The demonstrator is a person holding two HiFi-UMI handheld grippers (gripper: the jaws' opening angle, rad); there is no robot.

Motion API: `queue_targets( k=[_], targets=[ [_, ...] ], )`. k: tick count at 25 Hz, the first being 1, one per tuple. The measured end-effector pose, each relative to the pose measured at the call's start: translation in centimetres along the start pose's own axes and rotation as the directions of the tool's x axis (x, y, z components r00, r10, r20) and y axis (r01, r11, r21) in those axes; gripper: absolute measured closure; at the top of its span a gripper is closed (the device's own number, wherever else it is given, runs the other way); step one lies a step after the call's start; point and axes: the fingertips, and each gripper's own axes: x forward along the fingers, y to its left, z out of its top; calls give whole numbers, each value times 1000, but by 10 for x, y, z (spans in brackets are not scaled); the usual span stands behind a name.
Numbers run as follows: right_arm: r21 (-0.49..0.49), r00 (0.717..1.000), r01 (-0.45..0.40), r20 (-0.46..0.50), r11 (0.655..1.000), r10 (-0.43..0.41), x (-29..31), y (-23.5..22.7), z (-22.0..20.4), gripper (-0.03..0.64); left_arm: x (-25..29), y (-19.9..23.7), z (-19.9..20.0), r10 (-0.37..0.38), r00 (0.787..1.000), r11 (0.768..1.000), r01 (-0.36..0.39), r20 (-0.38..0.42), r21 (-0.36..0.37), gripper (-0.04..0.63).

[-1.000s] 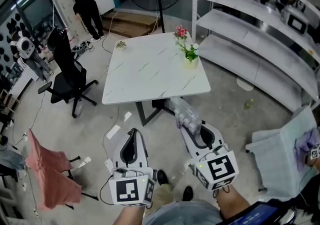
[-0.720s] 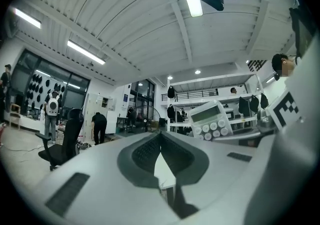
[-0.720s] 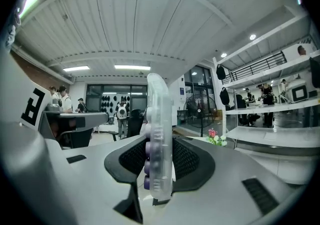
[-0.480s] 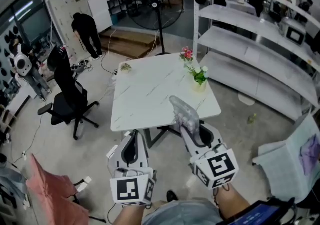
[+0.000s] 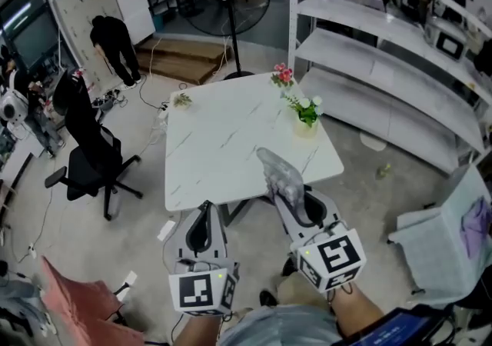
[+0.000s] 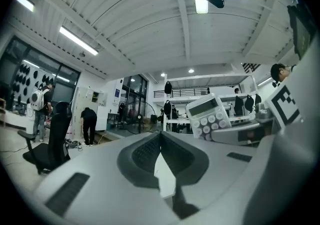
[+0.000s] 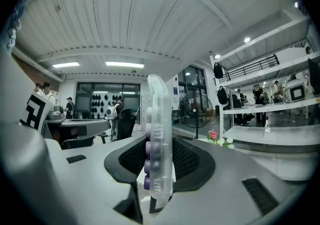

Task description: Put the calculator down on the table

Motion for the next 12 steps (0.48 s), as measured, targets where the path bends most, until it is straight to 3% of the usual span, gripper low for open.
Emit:
queue_targets(
  k=[12],
  targets=[
    [58, 998, 5, -59, 998, -2, 71, -37, -30, 469, 71, 33, -35, 19, 997, 1000, -19, -78, 2, 588]
  ],
)
